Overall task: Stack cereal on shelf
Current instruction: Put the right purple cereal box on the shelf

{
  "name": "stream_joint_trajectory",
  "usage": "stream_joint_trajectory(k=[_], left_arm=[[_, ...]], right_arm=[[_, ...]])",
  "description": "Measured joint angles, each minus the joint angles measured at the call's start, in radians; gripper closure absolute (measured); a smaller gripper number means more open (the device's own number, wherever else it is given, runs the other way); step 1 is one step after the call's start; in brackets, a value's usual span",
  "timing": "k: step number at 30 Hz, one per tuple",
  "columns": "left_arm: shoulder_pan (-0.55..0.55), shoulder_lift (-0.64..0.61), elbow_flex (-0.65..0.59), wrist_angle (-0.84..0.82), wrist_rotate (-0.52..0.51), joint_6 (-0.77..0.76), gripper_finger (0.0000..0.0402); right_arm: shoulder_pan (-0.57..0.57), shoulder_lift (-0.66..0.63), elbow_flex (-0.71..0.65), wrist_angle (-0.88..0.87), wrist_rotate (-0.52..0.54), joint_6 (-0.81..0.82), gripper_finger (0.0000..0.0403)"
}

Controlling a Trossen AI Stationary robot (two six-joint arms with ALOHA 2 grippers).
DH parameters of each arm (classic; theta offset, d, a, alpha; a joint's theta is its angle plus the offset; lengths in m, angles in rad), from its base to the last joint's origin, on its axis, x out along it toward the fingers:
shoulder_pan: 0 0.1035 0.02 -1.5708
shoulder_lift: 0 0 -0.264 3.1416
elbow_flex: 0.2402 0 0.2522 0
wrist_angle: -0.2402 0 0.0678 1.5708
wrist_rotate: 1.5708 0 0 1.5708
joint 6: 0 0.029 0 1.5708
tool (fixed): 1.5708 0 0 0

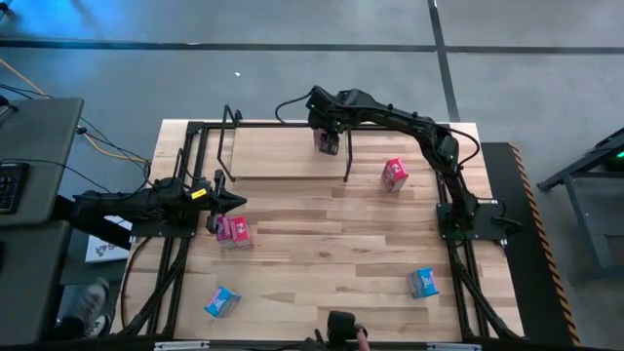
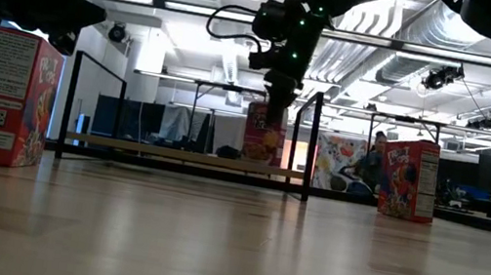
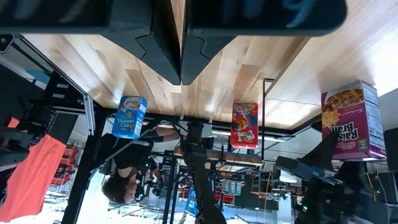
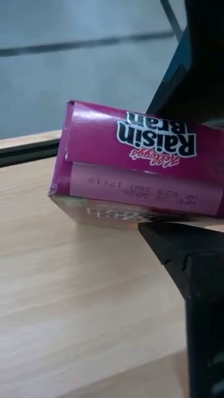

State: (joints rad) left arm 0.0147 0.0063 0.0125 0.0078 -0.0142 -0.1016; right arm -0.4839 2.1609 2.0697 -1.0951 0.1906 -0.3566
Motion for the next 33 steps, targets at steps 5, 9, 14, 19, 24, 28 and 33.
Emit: stream_joint_trajectory(k=[5,9,14,19,24,28,33], left_arm=[[0.000,0.000,0.000,0.000,0.000,0.000,0.0396],[0.000,0.000,0.000,0.000,0.000,0.000,0.0396],[0.000,0.000,0.000,0.000,0.000,0.000,0.0396],[0.000,0.000,0.000,0.000,0.000,0.000,0.0396],[0.000,0.000,0.000,0.000,0.000,0.000,0.0396],[0.000,0.000,0.000,0.000,0.000,0.000,0.0396],[0.000,0.000,0.000,0.000,0.000,0.000,0.0396]], right_arm=[[0.000,0.000,0.000,-0.002,0.018,-0.189,0.0194],[0.000,0.000,0.000,0.008,0.070,-0.255,0.0194],[0.000,0.000,0.000,0.007,0.096,-0.254,0.0194],[0.000,0.000,0.000,0.001,0.080,-0.227,0.0194],[0.000,-0.002,0.000,-0.009,0.043,-0.214,0.0194],[0.000,-0.020,0.000,-0.009,0.036,-0.201,0.0194],[0.000,-0.040,0.000,-0.018,0.038,-0.201,0.0194]])
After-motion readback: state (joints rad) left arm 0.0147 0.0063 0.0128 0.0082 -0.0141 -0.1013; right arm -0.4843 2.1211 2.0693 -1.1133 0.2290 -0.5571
